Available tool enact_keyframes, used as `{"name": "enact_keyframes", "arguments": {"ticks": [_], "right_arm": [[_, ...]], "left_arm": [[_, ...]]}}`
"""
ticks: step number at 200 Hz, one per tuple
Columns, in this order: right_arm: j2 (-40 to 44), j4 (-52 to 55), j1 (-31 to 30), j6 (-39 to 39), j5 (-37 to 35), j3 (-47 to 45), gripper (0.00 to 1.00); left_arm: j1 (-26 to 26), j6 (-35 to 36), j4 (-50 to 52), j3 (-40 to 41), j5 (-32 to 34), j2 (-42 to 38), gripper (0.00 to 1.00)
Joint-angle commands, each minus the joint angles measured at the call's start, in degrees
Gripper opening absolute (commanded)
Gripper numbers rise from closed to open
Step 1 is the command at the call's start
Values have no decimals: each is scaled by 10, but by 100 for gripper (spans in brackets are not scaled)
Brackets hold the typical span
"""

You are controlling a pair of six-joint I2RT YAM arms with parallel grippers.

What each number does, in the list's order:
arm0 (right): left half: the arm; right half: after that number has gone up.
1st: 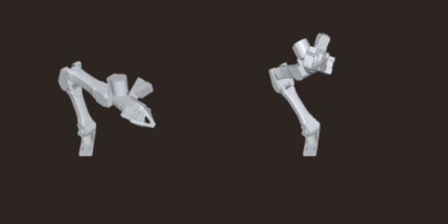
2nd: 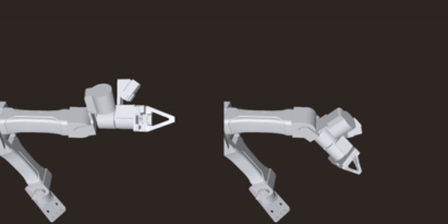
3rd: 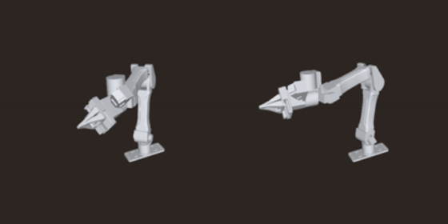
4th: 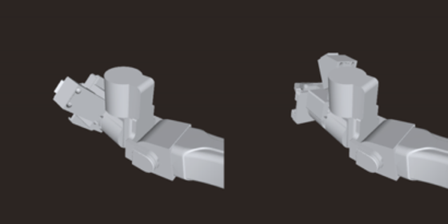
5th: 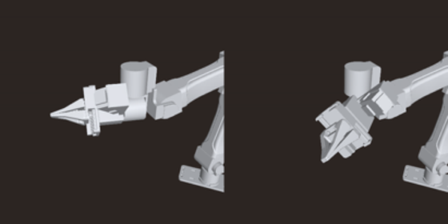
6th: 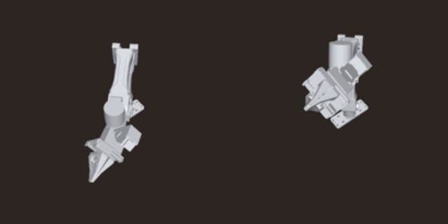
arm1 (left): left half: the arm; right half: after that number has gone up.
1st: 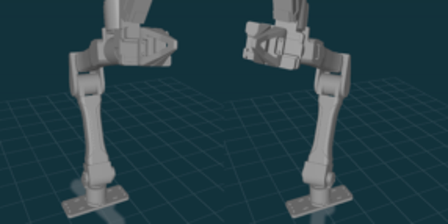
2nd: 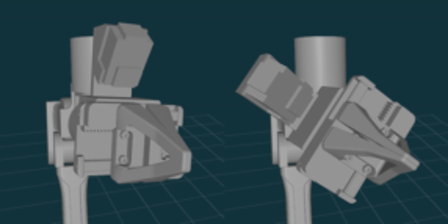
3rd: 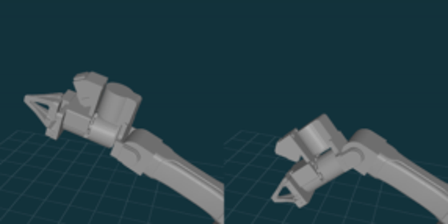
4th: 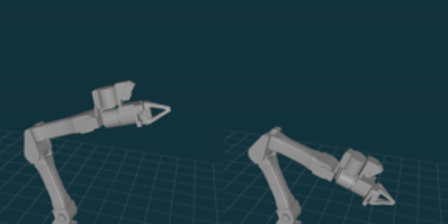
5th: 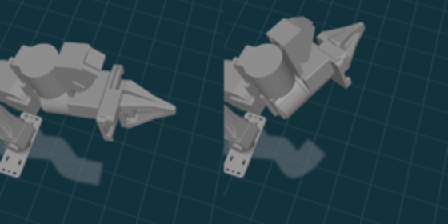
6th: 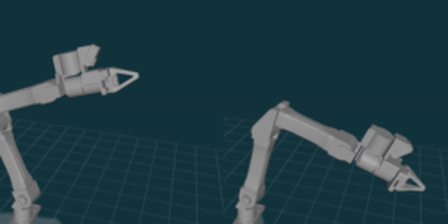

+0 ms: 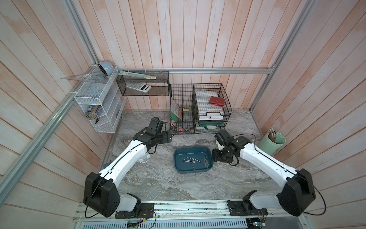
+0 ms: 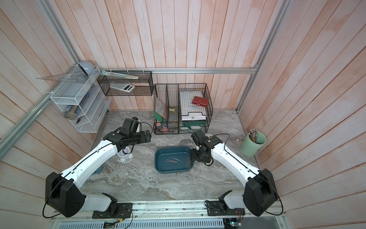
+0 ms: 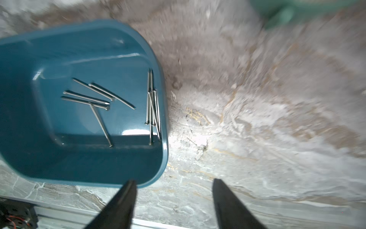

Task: Put the nails on the desktop into the storage box
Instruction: Place the storage box at the center of the board, then reset both arms

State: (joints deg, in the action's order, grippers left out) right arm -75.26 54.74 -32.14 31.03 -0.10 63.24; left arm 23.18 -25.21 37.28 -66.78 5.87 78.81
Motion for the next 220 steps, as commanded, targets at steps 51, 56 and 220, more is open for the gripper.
{"name": "enact_keyframes", "arguments": {"ticks": [51, 56, 220], "right_arm": [[246, -392, 99, -226, -410, -150, 98], [255, -443, 111, -241, -411, -177, 98], [35, -1016, 291, -264, -191, -492, 98]], "left_arm": [[-132, 112, -344, 250, 291, -176, 100], [-141, 118, -370, 273, 294, -190, 100], [-215, 190, -947, 484, 163, 97, 100]]}}
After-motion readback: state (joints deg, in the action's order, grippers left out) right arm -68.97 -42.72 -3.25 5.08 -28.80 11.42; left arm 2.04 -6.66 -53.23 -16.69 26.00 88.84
